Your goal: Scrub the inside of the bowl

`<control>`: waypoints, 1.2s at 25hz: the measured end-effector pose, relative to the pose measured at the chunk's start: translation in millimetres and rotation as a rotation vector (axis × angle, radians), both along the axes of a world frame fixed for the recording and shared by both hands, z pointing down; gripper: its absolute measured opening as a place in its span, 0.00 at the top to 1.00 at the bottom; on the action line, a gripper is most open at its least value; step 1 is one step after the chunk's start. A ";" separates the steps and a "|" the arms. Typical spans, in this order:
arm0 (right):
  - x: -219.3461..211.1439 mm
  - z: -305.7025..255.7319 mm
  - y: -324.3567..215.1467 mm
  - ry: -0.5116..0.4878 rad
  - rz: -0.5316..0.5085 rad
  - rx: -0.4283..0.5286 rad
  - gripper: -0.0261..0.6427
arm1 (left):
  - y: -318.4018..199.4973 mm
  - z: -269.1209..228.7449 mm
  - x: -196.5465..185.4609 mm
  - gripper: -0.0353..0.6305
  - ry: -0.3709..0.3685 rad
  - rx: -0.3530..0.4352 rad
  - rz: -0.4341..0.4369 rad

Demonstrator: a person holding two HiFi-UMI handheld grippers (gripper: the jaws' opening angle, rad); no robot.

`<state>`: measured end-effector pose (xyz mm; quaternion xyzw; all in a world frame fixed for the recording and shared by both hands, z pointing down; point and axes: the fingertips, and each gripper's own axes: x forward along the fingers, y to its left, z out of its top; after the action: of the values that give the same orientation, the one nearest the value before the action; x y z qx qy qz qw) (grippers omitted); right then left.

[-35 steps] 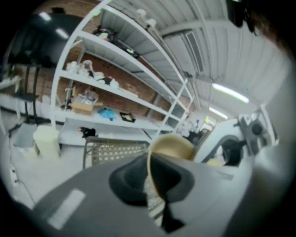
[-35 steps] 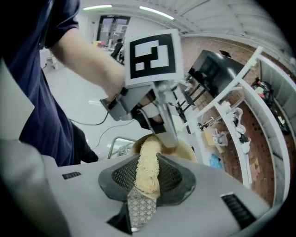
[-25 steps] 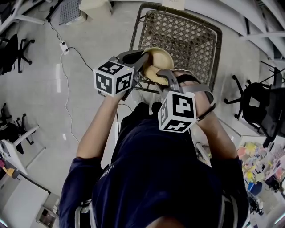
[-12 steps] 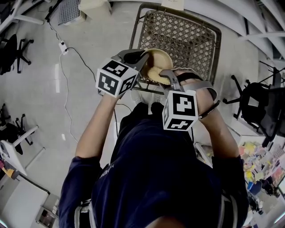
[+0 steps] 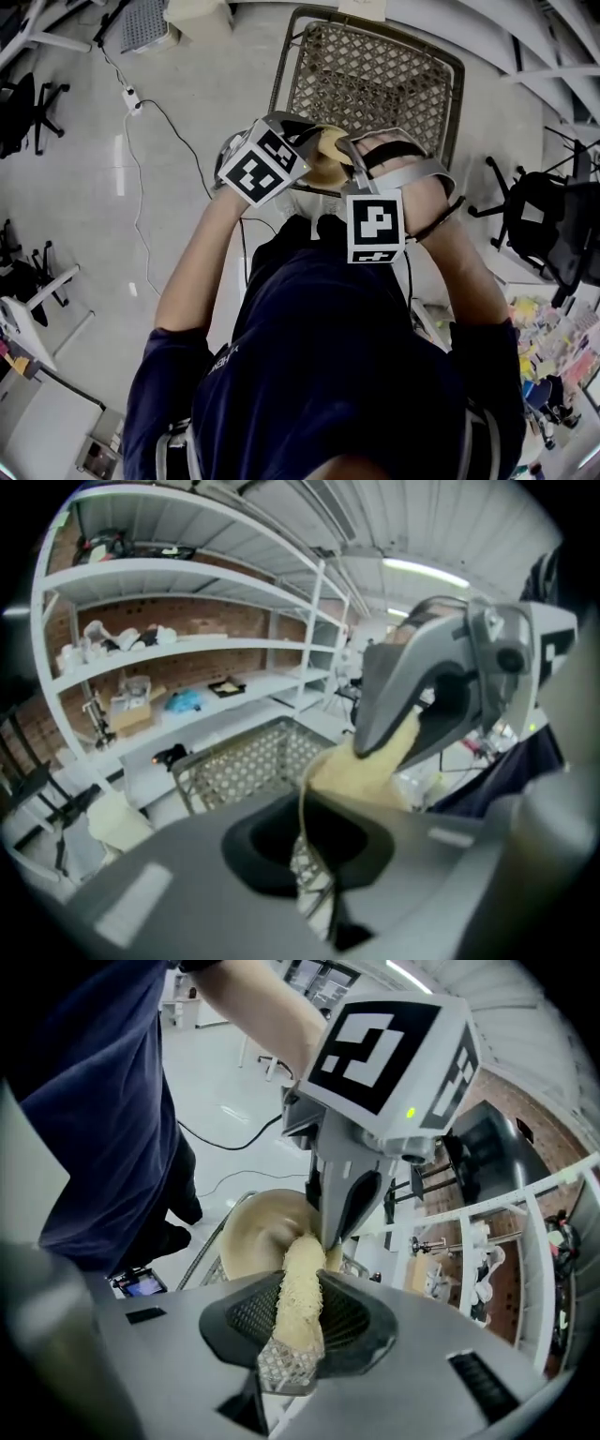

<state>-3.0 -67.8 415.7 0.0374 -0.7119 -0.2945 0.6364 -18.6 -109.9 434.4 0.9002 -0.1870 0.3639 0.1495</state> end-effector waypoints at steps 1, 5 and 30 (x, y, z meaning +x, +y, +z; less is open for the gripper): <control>2.4 2.4 1.6 0.002 0.005 -0.007 0.83 | -1.1 0.3 -1.8 0.94 -0.010 0.004 -0.002; 9.3 11.4 17.5 -0.014 0.075 -0.112 0.83 | -13.6 -3.1 -12.5 0.94 -0.026 0.047 -0.066; 15.9 11.6 21.0 -0.059 0.196 -0.107 0.83 | -10.0 -14.0 -5.3 0.94 -0.013 0.105 -0.105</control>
<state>12.9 -46.8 427.3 0.0816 -0.7381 -0.1914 0.6418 -23.8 -119.9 420.4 0.8934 -0.2535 0.3510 0.1197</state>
